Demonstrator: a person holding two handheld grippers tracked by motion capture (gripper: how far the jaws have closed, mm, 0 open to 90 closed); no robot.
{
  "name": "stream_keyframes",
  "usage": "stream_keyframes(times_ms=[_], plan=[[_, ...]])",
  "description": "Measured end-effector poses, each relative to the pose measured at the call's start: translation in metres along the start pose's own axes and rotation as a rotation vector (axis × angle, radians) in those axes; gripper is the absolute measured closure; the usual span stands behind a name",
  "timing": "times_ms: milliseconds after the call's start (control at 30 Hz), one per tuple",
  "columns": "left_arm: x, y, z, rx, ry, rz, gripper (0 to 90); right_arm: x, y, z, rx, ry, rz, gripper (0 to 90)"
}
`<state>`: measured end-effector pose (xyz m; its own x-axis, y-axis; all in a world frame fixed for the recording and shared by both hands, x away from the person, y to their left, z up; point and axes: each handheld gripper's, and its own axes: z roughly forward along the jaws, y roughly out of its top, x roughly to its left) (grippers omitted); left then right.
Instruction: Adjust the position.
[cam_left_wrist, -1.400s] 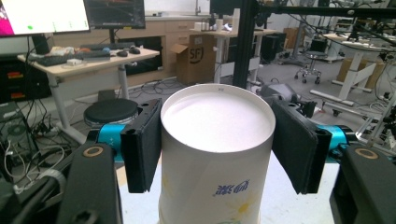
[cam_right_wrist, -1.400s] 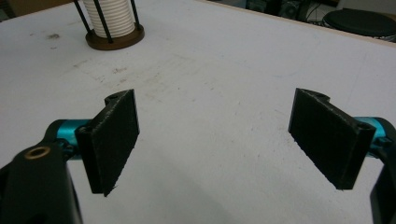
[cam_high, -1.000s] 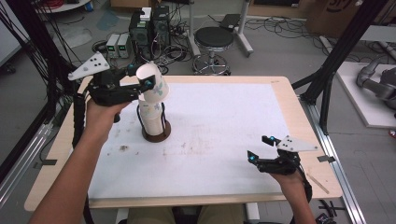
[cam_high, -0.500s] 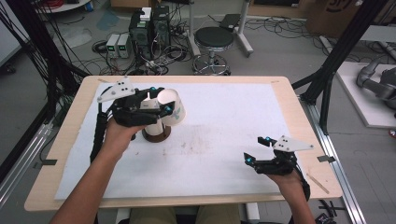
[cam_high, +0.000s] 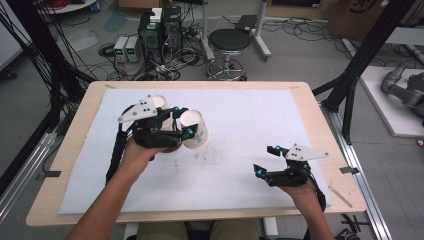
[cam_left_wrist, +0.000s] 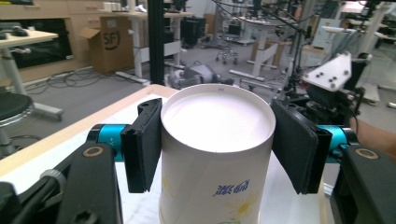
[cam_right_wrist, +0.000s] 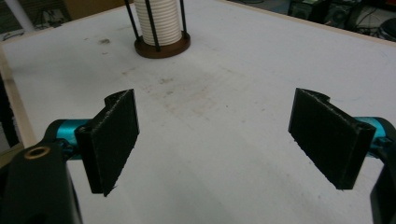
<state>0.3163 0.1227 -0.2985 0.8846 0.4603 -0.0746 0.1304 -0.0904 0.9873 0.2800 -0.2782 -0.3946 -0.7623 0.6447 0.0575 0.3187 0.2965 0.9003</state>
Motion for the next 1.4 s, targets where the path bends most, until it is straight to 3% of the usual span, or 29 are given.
stream_keyframes(times_ms=[367, 767, 867, 1233, 1400], plan=[[-0.014, -0.021, 0.017, 0.043, -0.076, -0.01, 37.0, 0.011, 0.005, 0.01, -0.014, 0.105, -0.03, 16.3], [-0.023, -0.032, 0.028, 0.071, -0.134, -0.003, 37.1, 0.034, 0.033, 0.031, -0.051, 0.238, -0.097, 16.3], [-0.024, -0.035, 0.031, 0.069, -0.14, -0.01, 37.1, 0.037, 0.042, 0.042, -0.042, 0.286, -0.112, 16.3], [-0.025, -0.04, 0.034, 0.059, -0.152, -0.012, 37.1, 0.044, 0.062, 0.063, -0.034, 0.365, -0.187, 16.4], [-0.025, -0.039, 0.031, 0.038, -0.154, -0.02, 37.2, 0.043, 0.064, 0.069, -0.04, 0.388, -0.188, 16.4]])
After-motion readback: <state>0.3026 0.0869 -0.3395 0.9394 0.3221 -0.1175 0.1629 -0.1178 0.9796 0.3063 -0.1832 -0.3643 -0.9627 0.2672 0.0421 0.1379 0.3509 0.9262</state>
